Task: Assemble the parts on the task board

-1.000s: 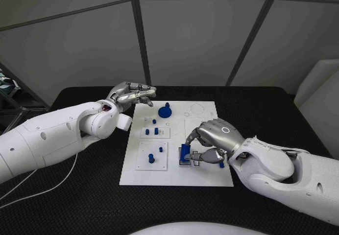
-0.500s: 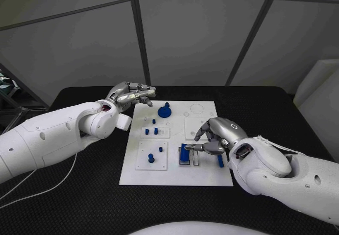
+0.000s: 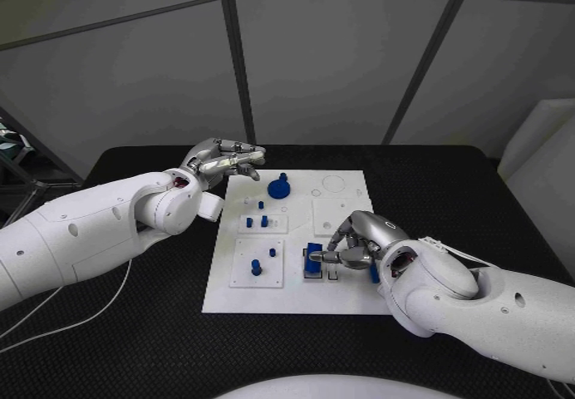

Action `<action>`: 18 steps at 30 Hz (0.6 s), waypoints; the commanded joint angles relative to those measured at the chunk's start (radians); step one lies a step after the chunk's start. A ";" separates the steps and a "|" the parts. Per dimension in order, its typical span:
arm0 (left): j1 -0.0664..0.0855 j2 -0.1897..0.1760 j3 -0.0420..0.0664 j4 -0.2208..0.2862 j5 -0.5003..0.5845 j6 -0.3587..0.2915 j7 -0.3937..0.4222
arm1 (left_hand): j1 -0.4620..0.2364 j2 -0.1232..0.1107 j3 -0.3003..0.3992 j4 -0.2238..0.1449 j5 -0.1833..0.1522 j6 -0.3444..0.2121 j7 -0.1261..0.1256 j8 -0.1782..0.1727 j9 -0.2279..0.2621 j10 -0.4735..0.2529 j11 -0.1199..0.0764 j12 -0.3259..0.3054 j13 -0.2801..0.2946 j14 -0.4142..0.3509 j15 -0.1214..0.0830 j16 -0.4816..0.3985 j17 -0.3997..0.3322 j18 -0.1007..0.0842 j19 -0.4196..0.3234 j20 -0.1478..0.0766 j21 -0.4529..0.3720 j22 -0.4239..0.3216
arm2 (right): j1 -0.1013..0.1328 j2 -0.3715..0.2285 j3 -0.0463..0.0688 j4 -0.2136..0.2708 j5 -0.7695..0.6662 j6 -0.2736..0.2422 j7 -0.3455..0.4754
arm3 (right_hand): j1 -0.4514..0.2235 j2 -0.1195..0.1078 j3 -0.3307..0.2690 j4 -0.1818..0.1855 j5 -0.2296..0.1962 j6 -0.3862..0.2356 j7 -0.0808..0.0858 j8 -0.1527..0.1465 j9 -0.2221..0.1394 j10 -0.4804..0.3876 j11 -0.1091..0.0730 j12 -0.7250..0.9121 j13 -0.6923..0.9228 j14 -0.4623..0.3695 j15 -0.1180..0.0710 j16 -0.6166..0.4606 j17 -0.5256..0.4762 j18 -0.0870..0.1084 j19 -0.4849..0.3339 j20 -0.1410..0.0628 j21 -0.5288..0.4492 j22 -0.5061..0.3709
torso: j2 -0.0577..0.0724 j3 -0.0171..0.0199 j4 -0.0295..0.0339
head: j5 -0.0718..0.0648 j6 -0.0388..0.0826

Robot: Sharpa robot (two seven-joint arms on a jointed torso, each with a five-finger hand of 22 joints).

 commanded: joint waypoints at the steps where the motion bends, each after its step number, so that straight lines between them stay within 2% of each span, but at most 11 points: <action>1: 0.002 0.002 0.000 0.000 0.003 0.012 0.000 | -0.006 -0.002 -0.004 0.000 -0.004 -0.008 0.000 -0.005 -0.001 -0.005 -0.001 -0.006 0.001 -0.002 0.004 -0.006 0.000 -0.014 0.005 -0.001 -0.006 -0.002 | 0.001 0.007 0.000 -0.002 0.055 -0.022 -0.076 | -0.010 0.001 -0.004 0.000 0.006 0.009 -0.001 0.003 0.002 -0.003 -0.004 -0.002 0.000 0.064 -0.005 -0.005 0.094 -0.009 0.096 -0.004 -0.003 0.248 | 0.000 0.0004 0.0005 | 0.000 -0.001; 6: 0.002 0.003 0.000 -0.001 0.003 0.013 -0.001 | -0.006 -0.002 -0.004 0.000 -0.004 -0.008 0.000 -0.005 -0.001 -0.005 -0.001 -0.006 0.001 -0.002 0.004 -0.006 0.000 -0.014 0.005 -0.001 -0.006 -0.002 | 0.000 0.019 -0.001 -0.012 0.061 -0.048 -0.069 | -0.011 0.004 -0.003 0.000 0.010 0.009 -0.001 0.003 0.005 -0.001 -0.005 0.000 0.002 0.064 -0.005 -0.003 0.096 -0.009 0.096 -0.005 -0.004 0.248 | 0.000 0.0008 -0.0004 | 0.002 0.001; 10: 0.002 0.003 -0.001 -0.001 0.003 0.014 -0.002 | -0.006 -0.002 -0.004 0.000 -0.004 -0.008 0.000 -0.005 -0.001 -0.005 -0.001 -0.006 0.001 -0.002 0.004 -0.006 0.000 -0.014 0.005 -0.001 -0.006 -0.002 | 0.000 0.027 -0.001 -0.023 0.063 -0.042 -0.070 | -0.011 0.005 -0.003 0.000 0.011 0.009 -0.001 0.003 0.005 -0.002 -0.005 -0.001 0.001 0.064 -0.006 -0.003 0.095 -0.009 0.095 -0.005 -0.005 0.247 | 0.000 -0.0001 -0.0003 | 0.001 0.001; 18: 0.002 0.004 -0.001 0.000 0.003 0.014 -0.003 | -0.006 -0.002 -0.004 0.000 -0.004 -0.008 0.000 -0.005 -0.001 -0.005 -0.001 -0.006 0.001 -0.002 0.004 -0.006 0.000 -0.014 0.005 -0.001 -0.006 -0.002 | -0.001 0.047 -0.001 -0.048 0.070 -0.018 -0.072 | -0.010 0.006 -0.001 0.000 0.013 0.008 -0.001 0.002 0.007 -0.002 -0.005 -0.002 0.001 0.064 -0.006 -0.004 0.095 -0.009 0.095 -0.005 -0.006 0.247 | 0.001 0.0006 0.0002 | 0.002 0.000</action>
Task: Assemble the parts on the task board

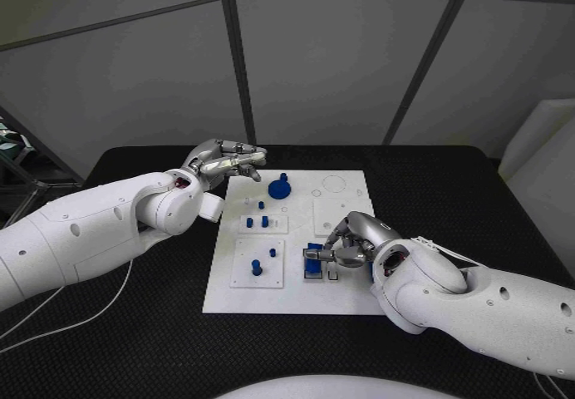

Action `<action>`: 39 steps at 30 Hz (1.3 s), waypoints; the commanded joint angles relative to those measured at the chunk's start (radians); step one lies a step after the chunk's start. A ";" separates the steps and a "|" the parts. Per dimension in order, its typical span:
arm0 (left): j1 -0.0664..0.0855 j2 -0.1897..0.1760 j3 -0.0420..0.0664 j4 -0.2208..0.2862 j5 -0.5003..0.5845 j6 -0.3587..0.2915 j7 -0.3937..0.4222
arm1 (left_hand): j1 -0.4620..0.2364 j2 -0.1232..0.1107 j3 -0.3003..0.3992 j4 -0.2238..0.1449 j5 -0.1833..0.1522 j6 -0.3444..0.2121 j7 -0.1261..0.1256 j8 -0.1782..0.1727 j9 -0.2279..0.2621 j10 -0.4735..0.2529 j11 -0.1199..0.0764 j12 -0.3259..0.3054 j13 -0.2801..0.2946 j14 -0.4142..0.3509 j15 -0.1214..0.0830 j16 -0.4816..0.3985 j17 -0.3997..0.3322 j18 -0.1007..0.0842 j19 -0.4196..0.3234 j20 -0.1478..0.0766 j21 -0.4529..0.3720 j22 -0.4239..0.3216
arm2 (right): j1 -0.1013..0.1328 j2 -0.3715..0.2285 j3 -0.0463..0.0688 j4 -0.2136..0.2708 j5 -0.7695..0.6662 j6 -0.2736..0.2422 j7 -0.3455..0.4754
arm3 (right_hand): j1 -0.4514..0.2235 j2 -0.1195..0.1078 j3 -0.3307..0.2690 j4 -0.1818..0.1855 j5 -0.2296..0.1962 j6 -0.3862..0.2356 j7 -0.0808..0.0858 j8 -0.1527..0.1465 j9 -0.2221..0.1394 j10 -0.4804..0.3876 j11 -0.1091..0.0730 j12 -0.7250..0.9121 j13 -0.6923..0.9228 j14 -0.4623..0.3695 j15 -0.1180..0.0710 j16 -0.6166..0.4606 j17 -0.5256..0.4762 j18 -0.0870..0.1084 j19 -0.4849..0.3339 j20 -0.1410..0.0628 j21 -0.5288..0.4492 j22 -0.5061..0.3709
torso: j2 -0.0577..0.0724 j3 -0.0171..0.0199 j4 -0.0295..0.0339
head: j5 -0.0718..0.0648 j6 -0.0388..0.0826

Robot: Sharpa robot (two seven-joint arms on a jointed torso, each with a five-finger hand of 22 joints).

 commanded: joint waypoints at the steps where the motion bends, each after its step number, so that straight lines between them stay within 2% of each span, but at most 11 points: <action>1: 0.002 0.001 0.000 0.001 0.003 0.012 0.001 | -0.006 -0.002 -0.004 0.000 -0.004 -0.008 0.000 -0.005 -0.001 -0.005 -0.001 -0.006 0.001 -0.002 0.004 -0.006 0.000 -0.014 0.005 -0.001 -0.006 -0.002 | 0.000 0.006 0.000 -0.007 0.014 0.006 -0.059 | -0.007 0.003 -0.001 0.000 0.004 0.005 0.002 0.002 0.001 -0.002 -0.005 -0.002 -0.001 0.064 -0.006 -0.004 0.095 -0.009 0.095 -0.005 -0.006 0.247 | 0.000 -0.0002 0.0002 | 0.001 -0.001; 11: 0.002 0.001 0.000 0.002 0.003 0.012 0.001 | -0.006 -0.002 -0.004 0.000 -0.004 -0.008 0.000 -0.005 -0.001 -0.005 -0.001 -0.006 0.001 -0.002 0.004 -0.006 0.000 -0.014 0.005 -0.001 -0.006 -0.002 | -0.002 0.025 -0.001 -0.028 0.020 0.015 -0.056 | -0.003 0.009 0.004 -0.001 0.008 0.005 0.002 0.001 0.007 -0.003 -0.005 -0.002 -0.001 0.064 -0.006 -0.004 0.095 -0.008 0.095 -0.005 -0.007 0.246 | -0.001 0.0001 -0.0010 | 0.001 -0.003; 17: 0.002 0.002 0.000 0.001 0.003 0.013 0.000 | -0.006 -0.002 -0.004 0.000 -0.004 -0.008 0.000 -0.005 -0.001 -0.005 -0.001 -0.006 0.001 -0.002 0.004 -0.006 0.000 -0.014 0.005 -0.001 -0.006 -0.002 | -0.002 0.034 -0.001 -0.041 0.023 0.019 -0.054 | 0.009 0.017 0.013 -0.002 0.017 0.005 0.001 -0.001 0.017 -0.002 -0.006 -0.002 -0.001 0.064 -0.007 -0.005 0.095 -0.008 0.095 -0.006 -0.007 0.246 | -0.001 -0.0004 0.0004 | 0.001 -0.003; 18: 0.002 0.002 0.000 0.001 0.003 0.013 0.000 | -0.006 -0.002 -0.006 0.000 -0.004 -0.009 0.000 -0.005 -0.002 -0.006 -0.001 -0.006 0.001 -0.002 0.005 -0.006 0.000 -0.014 0.006 -0.001 -0.008 -0.003 | -0.002 0.036 -0.001 -0.042 0.024 0.019 -0.054 | 0.013 0.019 0.015 -0.001 0.029 0.005 0.001 -0.002 0.021 -0.002 -0.006 -0.002 -0.001 0.065 -0.007 -0.004 0.096 -0.008 0.095 -0.006 -0.006 0.246 | -0.001 -0.0003 0.0002 | 0.001 -0.003; 19: 0.002 0.002 0.000 0.001 0.003 0.013 0.000 | -0.006 -0.002 -0.006 0.000 -0.004 -0.009 0.000 -0.005 -0.002 -0.006 -0.001 -0.006 0.001 -0.002 0.005 -0.006 0.000 -0.014 0.006 -0.001 -0.008 -0.003 | -0.003 0.037 -0.001 -0.044 0.024 0.020 -0.053 | 0.017 0.020 0.018 -0.001 0.072 0.005 0.000 -0.003 0.026 -0.003 -0.006 -0.002 -0.001 0.065 -0.008 -0.004 0.096 -0.008 0.095 -0.007 -0.007 0.246 | -0.001 -0.0003 -0.0002 | 0.001 -0.004; 20: 0.002 0.002 0.000 0.001 0.003 0.013 0.000 | -0.006 -0.002 -0.006 0.000 -0.004 -0.009 0.000 -0.005 -0.002 -0.006 -0.001 -0.006 0.001 -0.002 0.005 -0.006 0.000 -0.014 0.006 -0.001 -0.008 -0.003 | -0.003 0.038 -0.001 -0.045 0.025 0.020 -0.053 | 0.019 0.022 0.019 -0.002 0.093 0.005 0.000 -0.004 0.031 -0.003 -0.007 -0.002 -0.001 0.065 -0.008 -0.004 0.096 -0.008 0.095 -0.007 -0.007 0.246 | 0.000 -0.0002 -0.0003 | 0.002 -0.004; 25: 0.002 0.002 0.000 0.001 0.003 0.013 -0.001 | -0.006 -0.002 -0.006 0.000 -0.004 -0.009 0.000 -0.005 -0.002 -0.006 -0.001 -0.006 0.001 -0.002 0.005 -0.006 0.000 -0.014 0.006 -0.001 -0.008 -0.003 | -0.003 0.042 -0.001 -0.048 0.026 0.011 -0.050 | 0.040 0.042 0.031 -0.003 0.135 0.008 -0.002 -0.006 0.046 -0.002 -0.008 -0.002 -0.001 0.065 -0.009 -0.004 0.097 -0.009 0.096 -0.008 -0.005 0.247 | 0.000 -0.0003 -0.0005 | 0.001 -0.004; 27: 0.002 0.002 0.000 0.001 0.003 0.013 -0.001 | -0.006 -0.002 -0.006 0.000 -0.004 -0.009 0.000 -0.005 -0.002 -0.006 -0.001 -0.006 0.001 -0.002 0.005 -0.006 0.000 -0.014 0.006 -0.001 -0.008 -0.003 | -0.003 0.042 -0.001 -0.048 0.027 0.004 -0.048 | 0.053 0.052 0.038 -0.004 0.177 0.009 -0.003 -0.008 0.054 0.000 -0.009 0.000 0.001 0.066 -0.010 -0.003 0.099 -0.009 0.096 -0.009 -0.004 0.248 | 0.000 -0.0004 -0.0005 | 0.001 -0.004; 31: 0.002 0.002 0.000 0.001 0.003 0.013 -0.001 | -0.006 -0.002 -0.006 0.000 -0.004 -0.009 0.000 -0.005 -0.002 -0.006 -0.001 -0.006 0.001 -0.002 0.005 -0.006 0.000 -0.014 0.006 -0.001 -0.008 -0.003 | -0.003 0.042 -0.001 -0.048 0.032 -0.012 -0.041 | 0.078 0.072 0.049 -0.006 0.235 0.011 -0.005 -0.011 0.067 0.001 -0.011 0.003 0.003 0.067 -0.011 -0.001 0.103 -0.010 0.097 -0.011 -0.001 0.250 | -0.001 -0.0001 -0.0008 | 0.001 -0.004; 36: 0.002 0.002 0.000 -0.001 0.003 0.015 -0.004 | -0.006 -0.002 -0.006 0.000 -0.004 -0.009 0.000 -0.005 -0.002 -0.006 -0.001 -0.006 0.001 -0.002 0.005 -0.006 0.000 -0.014 0.006 -0.001 -0.008 -0.003 | -0.004 0.040 -0.001 -0.044 0.039 -0.031 -0.031 | 0.100 0.078 0.054 -0.007 0.341 0.011 -0.006 -0.018 0.082 0.002 -0.013 0.004 0.005 0.067 -0.013 0.001 0.106 -0.010 0.098 -0.013 0.000 0.251 | -0.001 0.0001 -0.0007 | 0.002 -0.003; 39: 0.002 0.001 0.000 -0.001 0.003 0.015 -0.004 | -0.006 -0.002 -0.006 0.000 -0.004 -0.010 0.001 -0.005 -0.002 -0.006 -0.001 -0.006 0.001 -0.002 0.005 -0.007 0.000 -0.014 0.006 -0.001 -0.009 -0.004 | -0.004 0.036 -0.001 -0.038 0.045 -0.044 -0.022 | 0.108 0.080 0.057 -0.008 0.358 0.012 -0.008 -0.019 0.086 0.003 -0.014 0.006 0.006 0.068 -0.014 0.003 0.108 -0.011 0.099 -0.013 0.002 0.252 | -0.001 0.0001 -0.0003 | 0.002 -0.003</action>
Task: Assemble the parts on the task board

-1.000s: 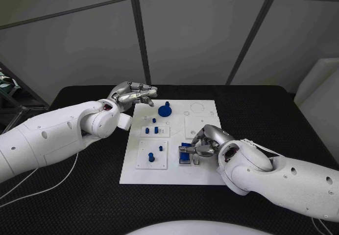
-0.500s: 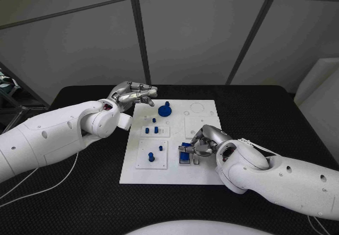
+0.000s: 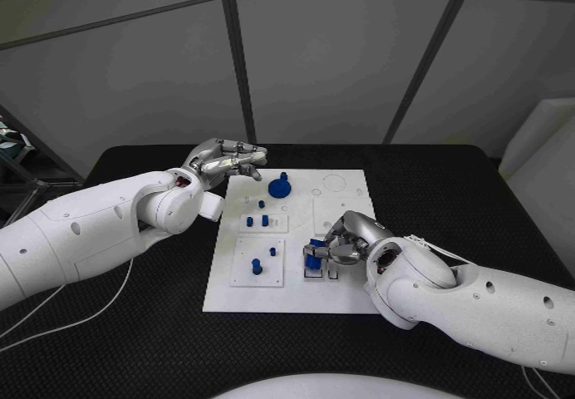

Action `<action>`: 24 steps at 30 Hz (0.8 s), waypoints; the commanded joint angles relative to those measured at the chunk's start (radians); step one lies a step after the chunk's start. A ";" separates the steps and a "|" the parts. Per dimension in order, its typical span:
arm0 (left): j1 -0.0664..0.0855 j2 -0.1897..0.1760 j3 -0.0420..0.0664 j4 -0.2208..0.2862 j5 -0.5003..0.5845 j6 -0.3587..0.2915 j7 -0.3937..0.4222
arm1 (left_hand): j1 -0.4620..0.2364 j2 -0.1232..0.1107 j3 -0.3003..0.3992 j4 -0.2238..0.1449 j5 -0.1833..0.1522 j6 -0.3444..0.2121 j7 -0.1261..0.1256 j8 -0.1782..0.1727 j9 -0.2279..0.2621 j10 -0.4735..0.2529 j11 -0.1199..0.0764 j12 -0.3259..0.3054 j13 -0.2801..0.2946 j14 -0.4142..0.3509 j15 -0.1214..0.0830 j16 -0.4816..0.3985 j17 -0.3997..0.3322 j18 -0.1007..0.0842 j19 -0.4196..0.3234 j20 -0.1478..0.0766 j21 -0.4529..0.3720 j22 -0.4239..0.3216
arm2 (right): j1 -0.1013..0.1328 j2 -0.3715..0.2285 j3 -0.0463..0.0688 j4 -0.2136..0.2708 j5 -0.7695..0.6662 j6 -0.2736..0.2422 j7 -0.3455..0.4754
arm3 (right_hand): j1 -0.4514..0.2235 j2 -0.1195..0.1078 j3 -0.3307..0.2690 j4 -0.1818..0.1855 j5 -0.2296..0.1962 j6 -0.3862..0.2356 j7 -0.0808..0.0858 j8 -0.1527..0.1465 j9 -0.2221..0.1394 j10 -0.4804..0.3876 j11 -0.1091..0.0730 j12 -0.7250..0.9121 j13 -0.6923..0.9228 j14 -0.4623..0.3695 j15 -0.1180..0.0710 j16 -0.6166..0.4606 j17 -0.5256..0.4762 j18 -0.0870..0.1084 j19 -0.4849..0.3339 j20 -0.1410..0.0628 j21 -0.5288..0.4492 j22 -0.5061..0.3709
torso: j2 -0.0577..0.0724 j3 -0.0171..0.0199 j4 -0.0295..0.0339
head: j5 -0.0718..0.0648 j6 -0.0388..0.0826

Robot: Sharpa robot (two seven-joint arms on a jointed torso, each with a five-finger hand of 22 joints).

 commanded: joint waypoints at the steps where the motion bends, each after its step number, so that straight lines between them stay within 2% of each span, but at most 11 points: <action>1: 0.002 0.000 0.001 0.000 0.003 0.012 0.000 | -0.006 -0.002 -0.006 0.000 -0.004 -0.010 0.001 -0.005 -0.001 -0.006 -0.001 -0.006 0.001 -0.002 0.005 -0.007 0.000 -0.014 0.006 -0.001 -0.002 -0.002 | -0.001 -0.006 -0.001 0.007 0.016 -0.041 -0.017 | 0.025 0.011 0.007 -0.002 0.021 0.006 -0.005 -0.003 0.007 0.002 -0.009 0.006 0.002 0.068 -0.007 0.004 0.109 -0.011 0.099 -0.005 0.007 0.253 | 0.000 0.0001 0.0001 | 0.000 0.001; 12: 0.001 0.000 0.000 -0.001 0.003 0.017 -0.006 | -0.005 -0.003 -0.007 -0.001 -0.004 -0.011 0.001 -0.005 -0.001 -0.007 -0.001 -0.006 0.001 -0.003 0.005 -0.007 0.000 -0.014 0.007 -0.001 -0.003 -0.002 | -0.002 -0.036 -0.001 0.053 0.045 -0.083 0.018 | 0.037 0.014 0.011 -0.004 0.035 0.010 -0.007 -0.004 0.013 0.004 -0.011 0.010 0.005 0.070 -0.008 0.008 0.114 -0.012 0.100 -0.006 0.009 0.254 | -0.001 0.0000 -0.0004 | 0.001 0.003; 17: 0.001 0.001 0.000 -0.002 0.003 0.019 -0.007 | -0.004 -0.004 -0.007 -0.001 -0.004 -0.012 0.001 -0.005 -0.002 -0.008 -0.001 -0.007 0.001 -0.003 0.005 -0.008 0.000 -0.014 0.007 0.000 -0.004 -0.003 | -0.002 -0.054 -0.001 0.078 0.071 -0.082 0.023 | 0.039 0.013 0.011 -0.004 0.037 0.010 -0.007 -0.004 0.014 0.004 -0.011 0.009 0.005 0.070 -0.008 0.008 0.114 -0.011 0.100 -0.006 0.009 0.254 | -0.001 0.0003 0.0004 | 0.001 0.002; 24: 0.001 0.000 -0.001 -0.002 0.003 0.023 -0.011 | -0.004 -0.004 -0.008 -0.001 -0.004 -0.012 0.001 -0.006 -0.002 -0.009 0.000 -0.007 0.001 -0.004 0.005 -0.008 0.000 -0.014 0.007 0.000 -0.004 -0.003 | -0.001 -0.088 0.000 0.115 0.163 -0.076 0.036 | 0.059 0.014 0.016 -0.009 0.044 0.011 -0.009 -0.006 0.021 0.004 -0.012 0.009 0.005 0.070 -0.010 0.010 0.116 -0.011 0.100 -0.008 0.009 0.254 | -0.001 -0.0015 -0.0011 | 0.002 0.003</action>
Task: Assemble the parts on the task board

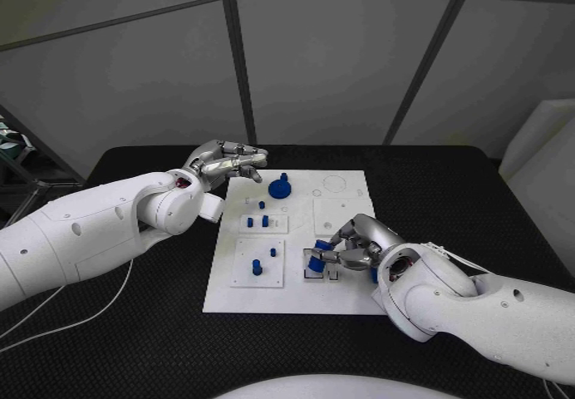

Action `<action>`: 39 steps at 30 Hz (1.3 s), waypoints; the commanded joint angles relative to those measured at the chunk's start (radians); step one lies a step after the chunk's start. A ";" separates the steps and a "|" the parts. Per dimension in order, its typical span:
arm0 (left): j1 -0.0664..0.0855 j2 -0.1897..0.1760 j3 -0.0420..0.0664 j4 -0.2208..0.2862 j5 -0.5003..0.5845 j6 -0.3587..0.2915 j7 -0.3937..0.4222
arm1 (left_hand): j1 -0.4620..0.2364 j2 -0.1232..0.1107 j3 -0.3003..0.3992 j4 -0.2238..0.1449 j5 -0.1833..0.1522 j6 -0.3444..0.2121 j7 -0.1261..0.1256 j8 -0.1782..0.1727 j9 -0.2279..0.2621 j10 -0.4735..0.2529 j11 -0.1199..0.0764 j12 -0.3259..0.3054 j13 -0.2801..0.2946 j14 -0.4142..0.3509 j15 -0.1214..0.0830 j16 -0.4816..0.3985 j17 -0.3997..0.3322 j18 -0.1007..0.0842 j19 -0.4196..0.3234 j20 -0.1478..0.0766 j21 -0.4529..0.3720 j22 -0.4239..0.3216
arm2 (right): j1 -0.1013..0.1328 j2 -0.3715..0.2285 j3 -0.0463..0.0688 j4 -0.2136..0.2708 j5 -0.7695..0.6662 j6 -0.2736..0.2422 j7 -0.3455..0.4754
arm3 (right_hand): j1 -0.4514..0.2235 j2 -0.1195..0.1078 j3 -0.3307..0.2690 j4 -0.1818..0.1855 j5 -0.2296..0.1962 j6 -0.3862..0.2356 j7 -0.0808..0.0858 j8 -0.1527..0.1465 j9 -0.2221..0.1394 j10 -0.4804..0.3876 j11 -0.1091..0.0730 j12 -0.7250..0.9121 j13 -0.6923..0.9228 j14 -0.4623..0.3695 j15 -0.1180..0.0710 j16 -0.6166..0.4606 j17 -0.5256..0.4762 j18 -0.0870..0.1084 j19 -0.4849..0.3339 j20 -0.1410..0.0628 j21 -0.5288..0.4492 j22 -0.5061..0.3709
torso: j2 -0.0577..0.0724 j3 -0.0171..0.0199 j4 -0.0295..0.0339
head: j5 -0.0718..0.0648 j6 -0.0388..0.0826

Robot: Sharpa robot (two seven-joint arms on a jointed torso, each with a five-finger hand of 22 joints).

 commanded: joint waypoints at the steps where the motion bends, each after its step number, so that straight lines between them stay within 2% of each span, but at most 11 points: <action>1: 0.001 0.000 0.000 0.001 0.003 0.016 -0.002 | -0.004 -0.004 -0.005 0.002 -0.004 -0.005 0.001 -0.006 -0.001 -0.009 0.000 -0.007 0.001 -0.004 0.005 -0.004 0.000 -0.014 0.007 0.000 -0.004 -0.001 | 0.001 -0.014 0.000 0.020 0.093 -0.009 0.025 | 0.021 0.010 0.006 0.001 0.006 0.009 -0.007 0.004 0.007 0.002 -0.004 0.005 0.001 0.070 -0.010 0.006 0.117 -0.011 0.100 -0.008 0.004 0.254 | 0.000 -0.0015 -0.0012 | 0.001 0.000; 5: 0.001 0.000 0.000 0.001 0.003 0.017 -0.004 | -0.004 -0.004 -0.005 0.002 -0.004 -0.005 0.001 -0.006 -0.001 -0.009 0.000 -0.007 0.001 -0.004 0.005 -0.004 0.000 -0.014 0.007 0.000 -0.004 -0.001 | 0.002 -0.031 0.001 0.037 0.128 0.018 0.025 | 0.023 0.010 0.007 0.001 0.006 0.009 -0.007 0.004 0.007 0.002 -0.004 0.006 0.002 0.070 -0.010 0.006 0.117 -0.012 0.100 -0.008 0.005 0.255 | 0.001 -0.0003 -0.0007 | 0.001 0.001; 11: 0.001 -0.001 -0.001 0.001 0.003 0.019 -0.007 | -0.004 -0.004 -0.006 0.002 -0.004 -0.006 0.002 -0.006 -0.001 -0.010 0.000 -0.007 0.001 -0.005 0.006 -0.005 0.000 -0.014 0.007 0.000 -0.006 -0.002 | 0.006 -0.047 0.002 0.055 0.168 0.088 0.009 | 0.023 0.009 0.006 0.001 0.004 0.009 -0.006 0.003 0.008 0.001 -0.003 0.003 -0.001 0.070 -0.010 0.005 0.116 -0.011 0.100 -0.008 0.005 0.254 | 0.001 -0.0015 0.0007 | 0.001 0.001; 19: 0.001 -0.002 -0.001 0.001 0.003 0.020 -0.008 | -0.004 -0.004 -0.006 0.002 -0.004 -0.006 0.002 -0.006 -0.001 -0.010 0.000 -0.007 0.001 -0.005 0.006 -0.005 0.000 -0.014 0.007 0.000 -0.006 -0.002 | 0.008 -0.059 0.003 0.076 0.185 0.131 -0.001 | 0.022 0.009 0.005 0.003 0.001 0.011 -0.006 0.004 0.010 0.001 -0.003 0.003 0.000 0.070 -0.010 0.006 0.118 -0.012 0.101 -0.008 0.005 0.255 | 0.001 -0.0007 0.0002 | 0.003 0.001; 25: 0.001 -0.001 -0.001 0.000 0.003 0.020 -0.009 | -0.004 -0.004 -0.006 0.002 -0.004 -0.006 0.002 -0.006 -0.001 -0.010 0.000 -0.007 0.001 -0.005 0.006 -0.005 0.000 -0.014 0.007 0.000 -0.006 -0.002 | 0.011 -0.057 0.004 0.071 0.196 0.180 -0.017 | 0.022 0.009 0.005 0.003 0.000 0.011 -0.006 0.004 0.010 0.001 -0.003 0.003 0.000 0.070 -0.010 0.007 0.118 -0.012 0.101 -0.008 0.007 0.256 | 0.001 -0.0020 0.0003 | 0.002 0.000; 31: 0.001 -0.001 -0.001 0.000 0.003 0.020 -0.009 | -0.004 -0.004 -0.006 0.002 -0.004 -0.006 0.002 -0.006 -0.001 -0.010 0.000 -0.007 0.001 -0.005 0.006 -0.005 0.000 -0.014 0.007 0.000 -0.006 -0.002 | 0.013 -0.042 0.005 0.048 0.186 0.178 -0.024 | 0.022 0.009 0.005 0.003 -0.001 0.012 -0.006 0.004 0.011 0.001 -0.003 0.002 -0.001 0.070 -0.010 0.006 0.118 -0.012 0.101 -0.008 0.007 0.256 | 0.000 -0.0014 0.0015 | 0.002 0.001; 39: 0.002 -0.002 -0.001 0.000 0.003 0.019 -0.009 | -0.004 -0.004 -0.006 0.002 -0.004 -0.006 0.002 -0.006 -0.001 -0.010 0.000 -0.007 0.001 -0.005 0.006 -0.005 0.000 -0.014 0.007 0.000 -0.006 -0.002 | 0.014 -0.019 0.005 0.022 0.150 0.113 -0.009 | 0.024 0.010 0.005 0.003 -0.002 0.012 -0.006 0.004 0.011 0.002 -0.003 0.005 0.001 0.071 -0.010 0.009 0.121 -0.013 0.102 -0.008 0.009 0.257 | 0.002 -0.0010 0.0012 | 0.004 0.001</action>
